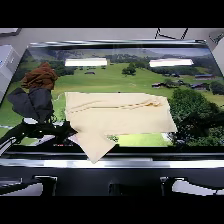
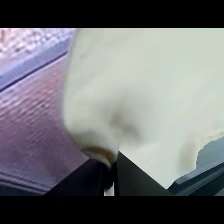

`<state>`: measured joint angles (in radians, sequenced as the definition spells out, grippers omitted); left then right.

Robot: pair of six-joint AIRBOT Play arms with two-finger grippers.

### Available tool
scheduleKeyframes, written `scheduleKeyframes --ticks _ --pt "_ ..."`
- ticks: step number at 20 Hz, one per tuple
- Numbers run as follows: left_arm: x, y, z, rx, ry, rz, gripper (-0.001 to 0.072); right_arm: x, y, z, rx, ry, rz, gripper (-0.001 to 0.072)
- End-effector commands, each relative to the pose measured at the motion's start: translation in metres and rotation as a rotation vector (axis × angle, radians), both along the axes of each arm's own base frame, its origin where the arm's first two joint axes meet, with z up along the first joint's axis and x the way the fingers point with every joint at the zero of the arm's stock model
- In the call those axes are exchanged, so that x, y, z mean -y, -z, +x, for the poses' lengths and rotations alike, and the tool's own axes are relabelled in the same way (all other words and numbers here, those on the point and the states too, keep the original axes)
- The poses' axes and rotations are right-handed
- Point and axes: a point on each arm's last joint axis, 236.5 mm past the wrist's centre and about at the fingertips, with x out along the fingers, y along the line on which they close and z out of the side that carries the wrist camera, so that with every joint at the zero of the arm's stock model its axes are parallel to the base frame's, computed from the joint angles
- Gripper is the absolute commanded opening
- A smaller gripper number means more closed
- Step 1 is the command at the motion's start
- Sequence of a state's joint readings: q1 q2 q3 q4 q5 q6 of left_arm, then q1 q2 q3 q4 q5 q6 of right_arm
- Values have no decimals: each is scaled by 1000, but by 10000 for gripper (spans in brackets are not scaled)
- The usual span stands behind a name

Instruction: Fold the clothes and pants, and hang the long-sleeved shirts on hangers.

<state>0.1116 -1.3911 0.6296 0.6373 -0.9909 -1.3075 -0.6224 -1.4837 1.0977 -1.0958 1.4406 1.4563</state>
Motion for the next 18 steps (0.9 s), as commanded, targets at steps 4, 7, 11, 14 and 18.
scheduleKeyframes --ticks 4,7,11,14,18 --pt "9 -9 -1 50 52 -14 32 -20 32 6 -44 -31 100 573" --pt "9 -10 -1 52 51 -14 32 -19 42 15 -26 -10 101 562" --pt "9 -10 0 53 51 -14 32 -17 49 23 -21 32 100 553" --pt "9 -10 0 54 49 -13 32 -30 54 35 1 -3 71 374" --pt "4 -38 23 149 66 -8 30 -45 23 57 75 -115 53 43"
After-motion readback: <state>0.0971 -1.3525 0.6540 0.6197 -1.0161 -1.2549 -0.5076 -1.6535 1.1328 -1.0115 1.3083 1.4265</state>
